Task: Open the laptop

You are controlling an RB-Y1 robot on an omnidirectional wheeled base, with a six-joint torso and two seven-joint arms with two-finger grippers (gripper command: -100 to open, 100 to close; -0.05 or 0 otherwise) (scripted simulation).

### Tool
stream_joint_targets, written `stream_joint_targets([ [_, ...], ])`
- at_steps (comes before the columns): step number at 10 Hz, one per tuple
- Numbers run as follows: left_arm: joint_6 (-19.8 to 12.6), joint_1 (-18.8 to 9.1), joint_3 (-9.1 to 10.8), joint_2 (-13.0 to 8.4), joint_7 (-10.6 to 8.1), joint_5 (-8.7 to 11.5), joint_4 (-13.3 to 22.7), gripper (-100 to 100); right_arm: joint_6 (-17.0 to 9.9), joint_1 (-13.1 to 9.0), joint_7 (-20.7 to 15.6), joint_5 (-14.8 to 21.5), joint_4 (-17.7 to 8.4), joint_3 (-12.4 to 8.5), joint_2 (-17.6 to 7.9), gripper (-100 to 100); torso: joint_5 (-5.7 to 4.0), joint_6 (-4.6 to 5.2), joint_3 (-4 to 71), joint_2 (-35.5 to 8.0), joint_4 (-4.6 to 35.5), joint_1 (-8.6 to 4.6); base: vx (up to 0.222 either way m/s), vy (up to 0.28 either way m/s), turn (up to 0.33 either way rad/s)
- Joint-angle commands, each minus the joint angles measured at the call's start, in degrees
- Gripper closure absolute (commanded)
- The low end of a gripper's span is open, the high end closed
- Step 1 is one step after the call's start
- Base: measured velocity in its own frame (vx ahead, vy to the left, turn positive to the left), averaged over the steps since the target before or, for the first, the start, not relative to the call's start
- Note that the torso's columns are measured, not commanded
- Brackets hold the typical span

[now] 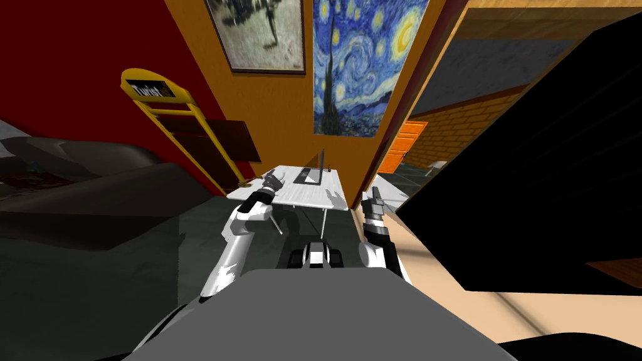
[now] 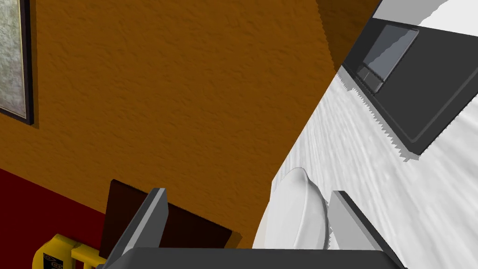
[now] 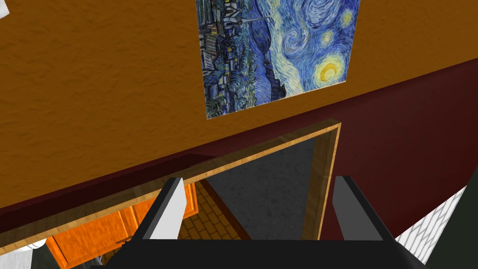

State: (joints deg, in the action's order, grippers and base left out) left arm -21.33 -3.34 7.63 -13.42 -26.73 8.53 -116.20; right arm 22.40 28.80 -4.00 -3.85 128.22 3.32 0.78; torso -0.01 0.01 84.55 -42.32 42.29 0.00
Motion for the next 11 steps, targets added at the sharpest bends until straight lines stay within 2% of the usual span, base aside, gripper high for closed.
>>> stream_joint_targets([
  [1, -3.1, -2.1, 0.72, -0.2, -0.86, 1.5, 0.6, -100, 0.0, 0.0, 0.0, 0.0, 0.0, 0.0, 0.0, 0, 0.0, -0.01, 0.0, 0.0, 0.0, -0.04, 0.002, -0.102, 0.027],
  [3, -6.8, -5.6, 1.97, -0.4, -2.22, 4.2, 1.7, -100, 0.0, 0.0, 0.0, 0.0, 0.0, 0.0, 0.0, 0, 0.01, -0.01, 0.1, 0.1, 0.0, 0.01, 0.018, -0.139, 0.055],
  [4, -7.4, -5.6, 1.97, -0.4, -2.22, 4.2, 1.7, -100, 0.0, 0.0, 0.0, 0.0, 0.0, 0.0, 0.0, 0, -0.04, 0.0, 0.1, 0.1, 0.0, -0.19, 0.024, -0.151, 0.021],
  [6, -11.2, -9.1, 3.19, -0.6, -3.49, 7.1, 2.7, -100, 0.0, 0.0, 0.0, 0.0, 0.0, 0.0, 0.0, 0, 0.02, -0.01, 0.0, 0.0, 0.0, 0.05, 0.018, -0.15, 0.036],
  [7, -11.6, -9.1, 3.19, -0.6, -3.49, 7.1, 2.7, -100, 0.0, 0.0, 0.0, 0.0, 0.0, 0.0, 0.0, 0, 0.0, -0.01, 0.0, 0.1, 0.0, -0.07, 0.017, -0.147, 0.027],
  [10, -16.7, -14.0, 4.89, -0.8, -5.23, 11.3, 4.0, -100, 0.0, 0.0, 0.0, 0.0, 0.0, 0.0, 0.0, 0, -0.02, 0.0, 0.0, 0.0, 0.0, -0.12, 0.012, -0.175, 0.044],
  [11, -17.2, -14.0, 4.89, -0.8, -5.23, 11.3, 4.0, -100, 0.0, 0.0, 0.0, 0.0, 0.0, 0.0, 0.0, 0, -0.02, 0.0, 0.1, 0.1, 0.0, -0.06, 0.029, -0.131, 0.011],
])
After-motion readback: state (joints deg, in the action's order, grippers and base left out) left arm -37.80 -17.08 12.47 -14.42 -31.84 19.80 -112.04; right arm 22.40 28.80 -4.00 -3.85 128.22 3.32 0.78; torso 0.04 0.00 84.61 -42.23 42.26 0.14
